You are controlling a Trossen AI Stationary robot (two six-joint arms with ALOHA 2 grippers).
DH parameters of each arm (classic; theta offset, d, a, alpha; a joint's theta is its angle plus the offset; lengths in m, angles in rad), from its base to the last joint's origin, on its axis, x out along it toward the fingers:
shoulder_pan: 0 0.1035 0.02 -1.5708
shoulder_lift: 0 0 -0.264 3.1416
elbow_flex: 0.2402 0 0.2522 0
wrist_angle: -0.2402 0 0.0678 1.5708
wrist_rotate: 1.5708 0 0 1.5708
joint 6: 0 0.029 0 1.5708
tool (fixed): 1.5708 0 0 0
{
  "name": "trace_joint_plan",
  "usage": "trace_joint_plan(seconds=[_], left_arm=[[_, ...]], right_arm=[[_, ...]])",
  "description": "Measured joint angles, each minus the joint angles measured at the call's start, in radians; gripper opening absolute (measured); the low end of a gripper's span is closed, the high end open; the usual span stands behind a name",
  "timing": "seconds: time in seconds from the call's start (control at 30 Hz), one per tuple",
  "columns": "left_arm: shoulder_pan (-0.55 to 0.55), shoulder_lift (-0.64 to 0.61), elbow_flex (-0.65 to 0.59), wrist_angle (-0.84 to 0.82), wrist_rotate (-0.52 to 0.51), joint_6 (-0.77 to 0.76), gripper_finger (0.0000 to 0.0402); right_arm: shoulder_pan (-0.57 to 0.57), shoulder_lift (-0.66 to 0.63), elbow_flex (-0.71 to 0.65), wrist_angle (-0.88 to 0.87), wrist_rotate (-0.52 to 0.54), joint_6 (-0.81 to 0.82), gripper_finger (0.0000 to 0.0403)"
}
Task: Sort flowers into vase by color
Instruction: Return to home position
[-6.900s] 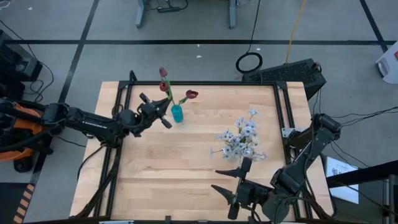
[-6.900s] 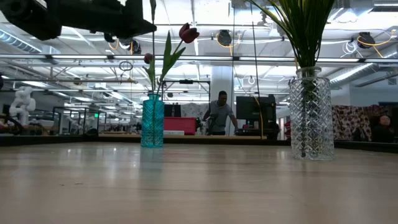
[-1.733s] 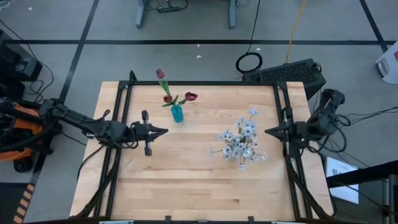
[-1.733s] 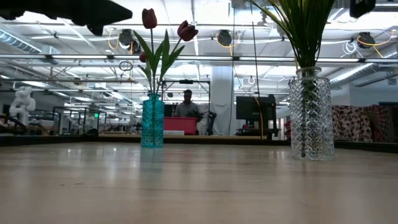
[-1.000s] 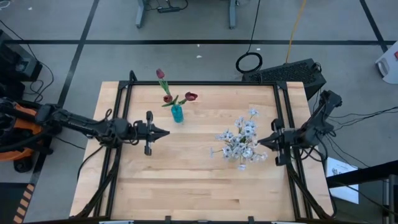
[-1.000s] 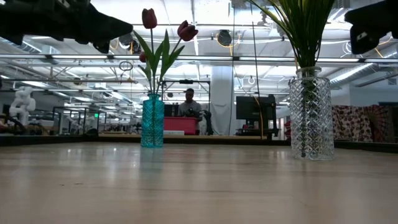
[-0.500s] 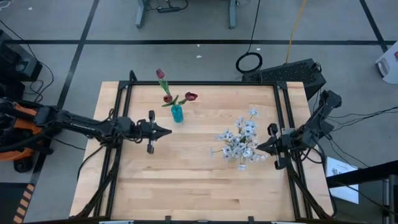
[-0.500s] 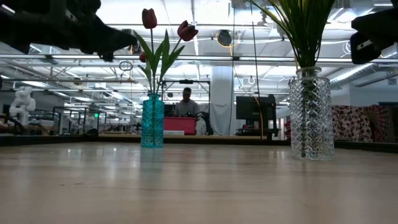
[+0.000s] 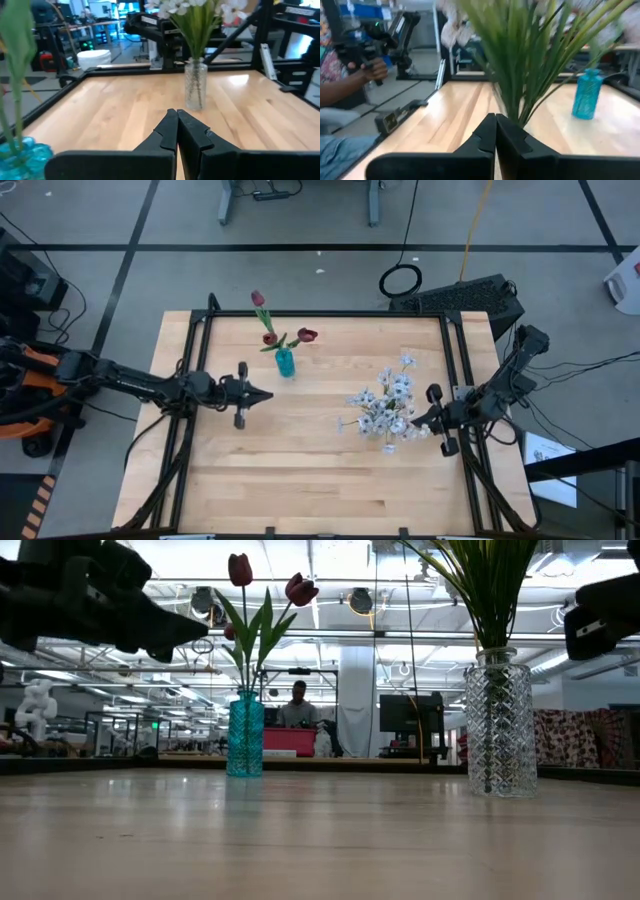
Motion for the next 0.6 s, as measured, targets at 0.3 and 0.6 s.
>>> trace_joint_plan(seconds=[0.3,0.6], left_arm=[[0.009,0.0,-0.083,0.105,0.039,-0.025,0.0008],[0.037,-0.001,-0.083,0.084,0.041,-0.018,0.0008]], right_arm=[[0.0,0.0,0.0,-0.05,-0.024,0.046,0.0],[-0.008,-0.024,0.0,-0.119,-0.079,0.027,0.0]])
